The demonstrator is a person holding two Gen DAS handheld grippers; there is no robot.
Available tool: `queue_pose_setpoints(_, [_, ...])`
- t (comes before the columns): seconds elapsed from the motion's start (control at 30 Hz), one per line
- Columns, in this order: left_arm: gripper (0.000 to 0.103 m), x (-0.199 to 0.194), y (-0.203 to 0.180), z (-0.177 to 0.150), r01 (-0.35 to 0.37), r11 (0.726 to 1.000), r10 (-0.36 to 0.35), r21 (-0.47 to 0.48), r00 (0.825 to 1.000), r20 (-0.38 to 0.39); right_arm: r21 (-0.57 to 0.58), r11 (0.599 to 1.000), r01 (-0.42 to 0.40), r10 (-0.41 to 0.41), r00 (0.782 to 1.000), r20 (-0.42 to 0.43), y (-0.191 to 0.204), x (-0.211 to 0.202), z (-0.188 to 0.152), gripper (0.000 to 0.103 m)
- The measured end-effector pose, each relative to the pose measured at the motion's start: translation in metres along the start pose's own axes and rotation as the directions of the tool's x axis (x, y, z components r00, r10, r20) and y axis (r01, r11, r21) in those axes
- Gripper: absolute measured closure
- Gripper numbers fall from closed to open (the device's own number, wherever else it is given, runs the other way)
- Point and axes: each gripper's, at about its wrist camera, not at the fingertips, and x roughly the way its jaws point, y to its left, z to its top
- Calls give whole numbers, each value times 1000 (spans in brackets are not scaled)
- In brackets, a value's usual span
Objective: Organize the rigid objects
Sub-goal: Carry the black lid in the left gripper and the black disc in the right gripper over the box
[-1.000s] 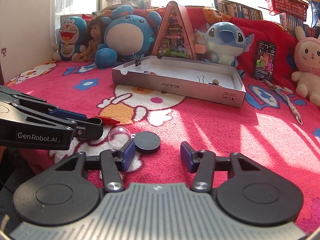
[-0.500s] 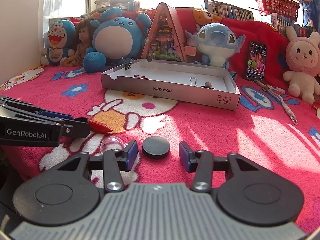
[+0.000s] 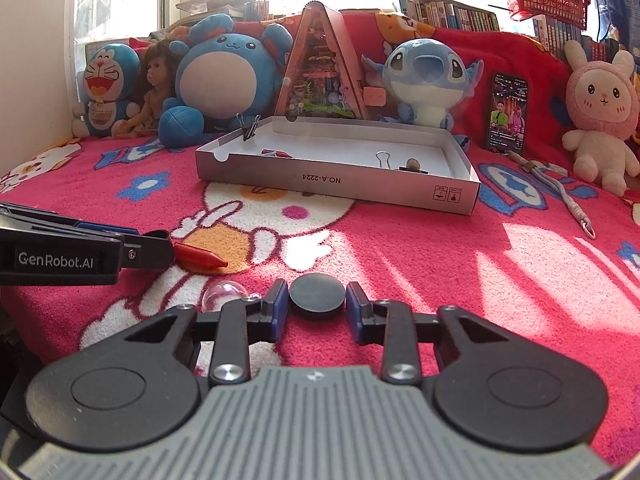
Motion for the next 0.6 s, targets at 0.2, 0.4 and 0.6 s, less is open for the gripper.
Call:
queue_pose_setpoints(0.2, [72, 3, 6, 8, -14, 1000, 14, -4, 1000, 21, 12, 999, 34, -34, 999, 5, -9, -2, 4, 66])
queue_pose_setpoints(0.4, [72, 12, 11, 23, -23, 1000, 23, -6, 999, 33, 59, 996, 68, -68, 998, 5, -28, 0, 14, 66])
queue_pose_setpoints(0.6, [72, 23, 12, 48, -14, 1000, 14, -5, 998, 68, 86, 992, 94, -97, 995, 22, -43, 6, 33, 67])
